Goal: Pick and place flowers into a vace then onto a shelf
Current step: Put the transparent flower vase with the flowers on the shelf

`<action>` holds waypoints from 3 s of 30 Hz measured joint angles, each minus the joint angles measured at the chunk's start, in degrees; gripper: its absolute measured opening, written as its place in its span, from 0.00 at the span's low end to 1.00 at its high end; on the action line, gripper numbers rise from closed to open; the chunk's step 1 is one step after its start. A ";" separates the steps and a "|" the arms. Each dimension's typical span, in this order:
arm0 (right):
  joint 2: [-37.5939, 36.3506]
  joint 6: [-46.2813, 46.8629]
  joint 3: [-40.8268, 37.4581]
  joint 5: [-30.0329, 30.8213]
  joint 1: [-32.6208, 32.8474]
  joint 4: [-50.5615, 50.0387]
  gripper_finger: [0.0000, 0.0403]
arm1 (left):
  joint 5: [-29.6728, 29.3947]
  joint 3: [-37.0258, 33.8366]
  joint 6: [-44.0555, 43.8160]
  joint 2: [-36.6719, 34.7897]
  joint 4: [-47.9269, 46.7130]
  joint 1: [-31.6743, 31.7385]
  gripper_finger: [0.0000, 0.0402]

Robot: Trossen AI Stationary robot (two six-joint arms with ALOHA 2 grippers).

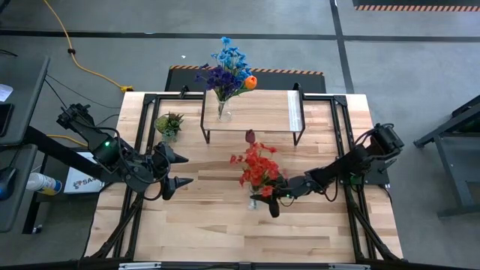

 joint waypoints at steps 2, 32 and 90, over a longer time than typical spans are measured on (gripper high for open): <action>-0.44 -1.32 1.47 -0.11 0.00 -0.29 0.39 | 0.00 0.00 0.00 0.00 0.00 0.00 0.98; -42.80 -9.34 12.59 27.57 -4.06 -63.55 0.39 | 0.17 0.00 0.00 0.00 0.00 0.00 0.98; -30.08 -23.98 12.75 -8.73 -52.70 -50.09 0.39 | -0.07 0.00 0.22 0.02 0.00 0.00 0.98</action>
